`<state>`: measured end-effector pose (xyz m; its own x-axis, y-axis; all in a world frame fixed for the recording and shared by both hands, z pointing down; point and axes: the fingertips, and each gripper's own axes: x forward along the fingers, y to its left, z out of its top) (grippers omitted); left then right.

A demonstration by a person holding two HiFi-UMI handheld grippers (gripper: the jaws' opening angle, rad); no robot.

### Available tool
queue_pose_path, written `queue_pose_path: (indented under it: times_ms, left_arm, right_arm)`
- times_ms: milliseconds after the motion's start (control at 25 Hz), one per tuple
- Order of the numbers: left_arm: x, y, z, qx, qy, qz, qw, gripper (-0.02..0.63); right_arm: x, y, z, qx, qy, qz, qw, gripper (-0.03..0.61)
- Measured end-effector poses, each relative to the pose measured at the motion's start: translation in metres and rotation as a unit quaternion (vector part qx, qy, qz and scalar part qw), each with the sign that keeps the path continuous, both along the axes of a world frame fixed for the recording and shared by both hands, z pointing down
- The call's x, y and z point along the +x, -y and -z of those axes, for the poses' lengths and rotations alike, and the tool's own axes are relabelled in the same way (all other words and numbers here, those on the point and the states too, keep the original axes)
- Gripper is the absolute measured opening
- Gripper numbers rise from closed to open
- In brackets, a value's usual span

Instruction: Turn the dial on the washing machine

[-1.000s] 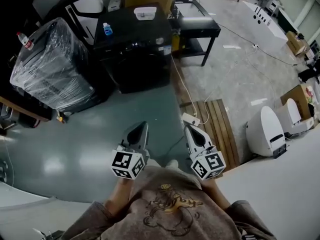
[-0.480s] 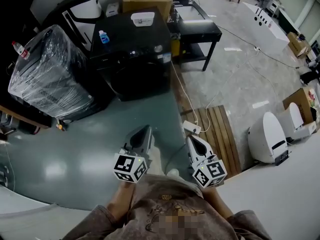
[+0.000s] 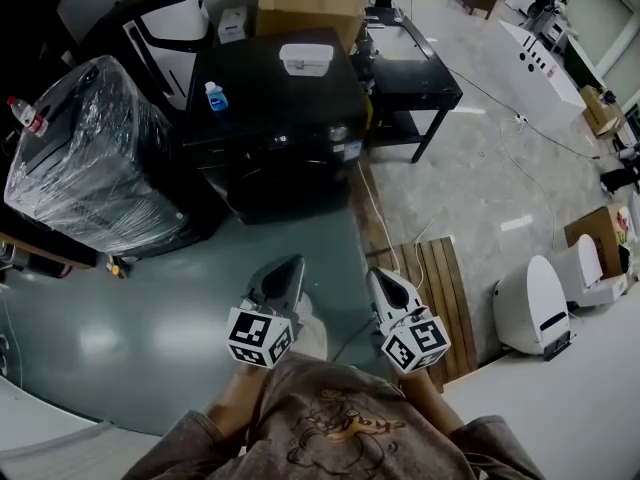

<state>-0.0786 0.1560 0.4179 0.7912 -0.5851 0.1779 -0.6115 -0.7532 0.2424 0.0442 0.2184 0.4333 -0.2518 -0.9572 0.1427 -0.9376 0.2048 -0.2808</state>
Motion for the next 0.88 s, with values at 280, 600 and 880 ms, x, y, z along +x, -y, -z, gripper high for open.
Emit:
queue_pose_path:
  times_ms: [280,600,880]
  left_arm:
    - [-0.003,0.094,0.01,0.002,-0.001,-0.025,0.9997,0.0]
    - [0.013,0.155,0.01,0.003,-0.004,-0.055,0.9984,0.0]
    - [0.031,0.183,0.009,-0.003,-0.002,-0.051,0.9987,0.0]
  right_arm:
    - [0.001,0.092,0.01,-0.001,-0.005,-0.029,1.0,0.0]
    - [0.013,0.154,0.009,-0.011,-0.03,-0.057,0.998,0.0]
    - [0.026,0.194,0.01,-0.01,-0.04,-0.045,0.998,0.002]
